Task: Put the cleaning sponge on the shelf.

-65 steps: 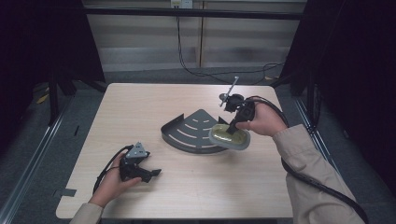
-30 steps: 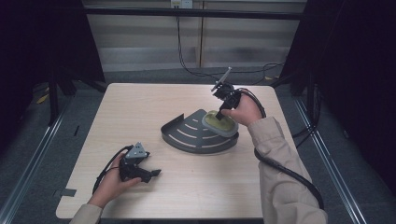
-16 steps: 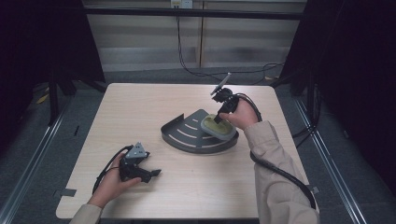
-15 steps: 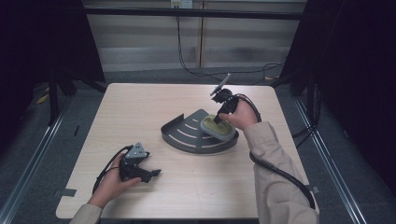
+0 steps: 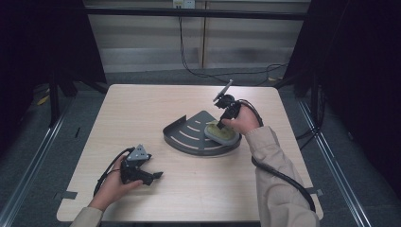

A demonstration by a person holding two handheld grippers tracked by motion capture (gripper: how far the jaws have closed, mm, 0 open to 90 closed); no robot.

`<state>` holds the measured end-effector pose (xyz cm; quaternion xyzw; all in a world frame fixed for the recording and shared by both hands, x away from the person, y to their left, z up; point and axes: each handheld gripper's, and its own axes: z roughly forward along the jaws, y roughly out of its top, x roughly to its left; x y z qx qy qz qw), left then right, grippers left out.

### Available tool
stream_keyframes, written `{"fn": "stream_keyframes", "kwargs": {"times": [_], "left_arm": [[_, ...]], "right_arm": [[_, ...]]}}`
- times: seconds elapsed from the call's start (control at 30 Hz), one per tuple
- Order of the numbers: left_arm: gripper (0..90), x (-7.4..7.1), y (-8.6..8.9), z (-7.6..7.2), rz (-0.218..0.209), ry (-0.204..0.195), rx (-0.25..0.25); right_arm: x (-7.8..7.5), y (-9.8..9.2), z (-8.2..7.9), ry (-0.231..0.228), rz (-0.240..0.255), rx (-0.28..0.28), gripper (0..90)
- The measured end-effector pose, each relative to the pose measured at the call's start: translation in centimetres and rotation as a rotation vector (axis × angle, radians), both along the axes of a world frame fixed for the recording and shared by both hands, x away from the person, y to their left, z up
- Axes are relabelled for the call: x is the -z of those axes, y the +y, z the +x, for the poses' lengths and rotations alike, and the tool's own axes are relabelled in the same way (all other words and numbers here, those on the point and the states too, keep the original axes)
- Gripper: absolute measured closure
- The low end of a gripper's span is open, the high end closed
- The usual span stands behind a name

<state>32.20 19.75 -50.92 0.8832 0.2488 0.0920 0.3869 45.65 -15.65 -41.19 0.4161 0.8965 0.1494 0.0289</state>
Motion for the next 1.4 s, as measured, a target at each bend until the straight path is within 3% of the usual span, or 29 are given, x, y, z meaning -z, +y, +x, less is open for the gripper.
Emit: {"fn": "stream_keyframes", "kwargs": {"times": [0.4, 0.47, 0.73, 1.4], "left_arm": [[14.5, 0.0, 0.0, 0.0, -0.003, 0.004, 0.003], [14.5, 0.0, 0.0, 0.0, 0.002, -0.002, 0.001], [14.5, 0.0, 0.1, -0.1, -0.002, 0.003, 0.002], [14.5, 0.0, 0.1, -0.1, -0.002, 0.003, 0.002]], "right_arm": [[0.3, 0.8, 0.2, -0.009, 0.004, -0.006, 71.3], [1.0, 1.2, 0.3, 0.019, -0.033, -0.020, 71.2], [1.5, 0.9, 0.3, 0.079, -0.066, -0.009, 71.3], [1.6, -0.1, 0.4, 0.099, -0.089, 0.004, 70.4]]}}
